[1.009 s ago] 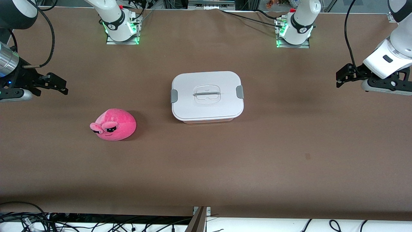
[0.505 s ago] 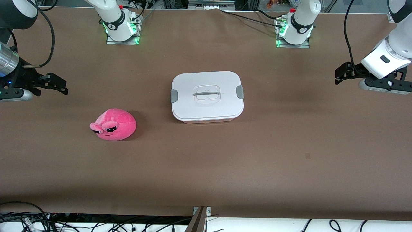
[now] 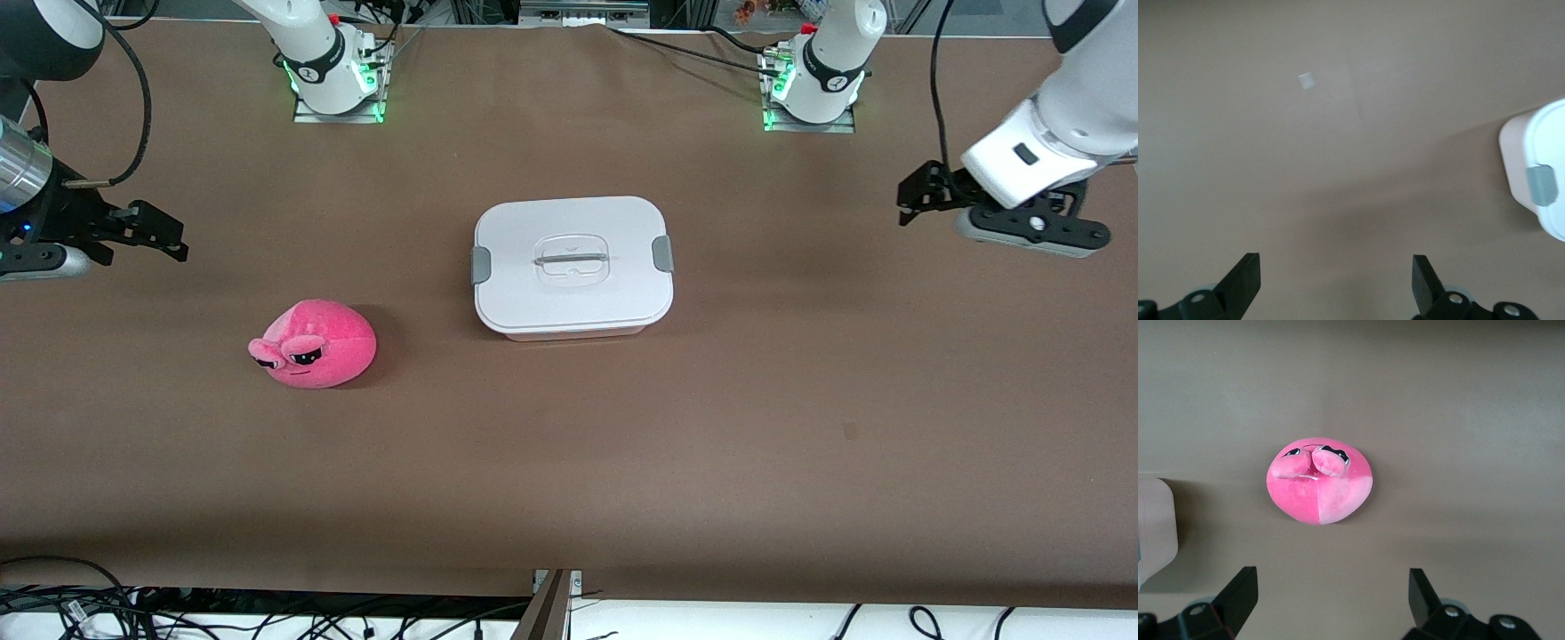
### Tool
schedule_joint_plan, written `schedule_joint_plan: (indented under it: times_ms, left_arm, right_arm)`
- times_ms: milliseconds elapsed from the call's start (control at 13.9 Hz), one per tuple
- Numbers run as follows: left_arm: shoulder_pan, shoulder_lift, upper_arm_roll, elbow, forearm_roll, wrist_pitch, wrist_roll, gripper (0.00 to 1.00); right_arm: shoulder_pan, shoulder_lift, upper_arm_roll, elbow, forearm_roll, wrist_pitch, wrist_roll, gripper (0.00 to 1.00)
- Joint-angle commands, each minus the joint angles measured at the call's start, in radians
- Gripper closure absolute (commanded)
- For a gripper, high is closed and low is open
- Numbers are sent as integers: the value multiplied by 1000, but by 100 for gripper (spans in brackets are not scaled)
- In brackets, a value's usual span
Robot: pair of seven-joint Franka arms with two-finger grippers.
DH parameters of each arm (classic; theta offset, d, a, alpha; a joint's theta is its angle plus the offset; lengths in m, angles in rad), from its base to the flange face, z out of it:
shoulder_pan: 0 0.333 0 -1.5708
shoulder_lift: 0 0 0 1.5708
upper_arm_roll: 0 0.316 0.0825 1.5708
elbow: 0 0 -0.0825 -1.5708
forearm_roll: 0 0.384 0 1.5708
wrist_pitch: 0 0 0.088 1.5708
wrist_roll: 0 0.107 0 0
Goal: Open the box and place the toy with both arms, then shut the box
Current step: 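Reach the left gripper to the white lid handle and grasp it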
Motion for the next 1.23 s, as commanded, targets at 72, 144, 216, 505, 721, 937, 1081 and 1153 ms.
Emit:
schedule_joint_plan:
  times_ms: [72, 144, 216, 505, 721, 937, 1081, 1153]
  left_arm:
    - [-12, 90, -119, 68, -14, -43, 164, 0]
    - [-17, 128, -141, 101, -20, -46, 222, 0]
    - [-23, 154, -169, 111, -43, -46, 280, 0]
    - [-93, 235, -268, 150, -80, -10, 414, 0]
    - [-161, 364, -285, 155, -84, 183, 603, 0]
    - [-256, 467, -284, 151, -72, 345, 629, 0]
    - [-323, 513, -279, 143, -72, 447, 606, 0]
    - [-358, 533, -272, 143, -55, 457, 574, 0]
  right_arm:
    - [-11, 7, 8, 27, 6, -23, 2, 0]
    - [-11, 7, 8, 27, 6, -23, 0, 0]
    - [-11, 7, 8, 27, 6, -23, 0, 0]
    - [-9, 7, 9, 27, 6, -23, -1, 0]
    - [-9, 7, 9, 27, 6, -23, -1, 0]
    - [-6, 8, 9, 26, 7, -24, -6, 0]
    - [-4, 8, 9, 26, 6, -24, -6, 0]
    - [-4, 8, 11, 26, 6, -24, -6, 0]
